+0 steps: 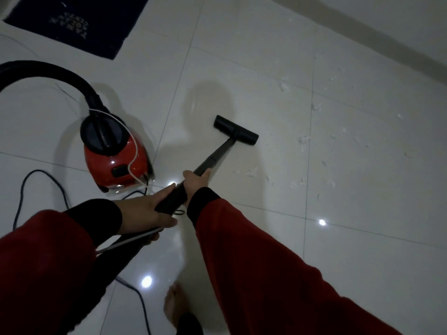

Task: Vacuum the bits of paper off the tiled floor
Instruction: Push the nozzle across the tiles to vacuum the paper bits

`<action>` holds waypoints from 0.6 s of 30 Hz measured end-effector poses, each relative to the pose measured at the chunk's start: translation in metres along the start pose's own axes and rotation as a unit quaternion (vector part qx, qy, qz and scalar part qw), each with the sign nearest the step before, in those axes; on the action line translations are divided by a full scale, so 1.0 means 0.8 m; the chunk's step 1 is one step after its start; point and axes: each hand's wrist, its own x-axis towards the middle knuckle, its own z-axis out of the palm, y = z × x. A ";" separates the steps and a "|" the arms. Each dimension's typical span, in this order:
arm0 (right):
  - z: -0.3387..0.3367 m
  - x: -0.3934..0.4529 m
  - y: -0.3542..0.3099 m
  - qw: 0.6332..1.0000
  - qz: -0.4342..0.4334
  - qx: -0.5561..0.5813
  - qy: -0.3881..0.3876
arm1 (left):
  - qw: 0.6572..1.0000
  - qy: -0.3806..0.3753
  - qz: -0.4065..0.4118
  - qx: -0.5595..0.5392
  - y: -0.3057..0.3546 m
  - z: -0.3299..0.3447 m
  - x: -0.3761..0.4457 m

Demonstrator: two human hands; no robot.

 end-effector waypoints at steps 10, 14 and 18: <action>0.040 -0.062 0.063 0.995 0.034 0.086 -0.025 | 0.998 -0.035 -0.053 0.020 -0.049 -0.013 -0.082; 0.053 -0.082 0.090 0.995 0.051 0.079 -0.033 | 0.996 -0.050 -0.066 0.044 -0.058 -0.015 -0.113; 0.067 -0.092 0.112 0.993 0.074 0.095 -0.011 | 0.991 -0.064 -0.090 0.074 -0.060 -0.014 -0.142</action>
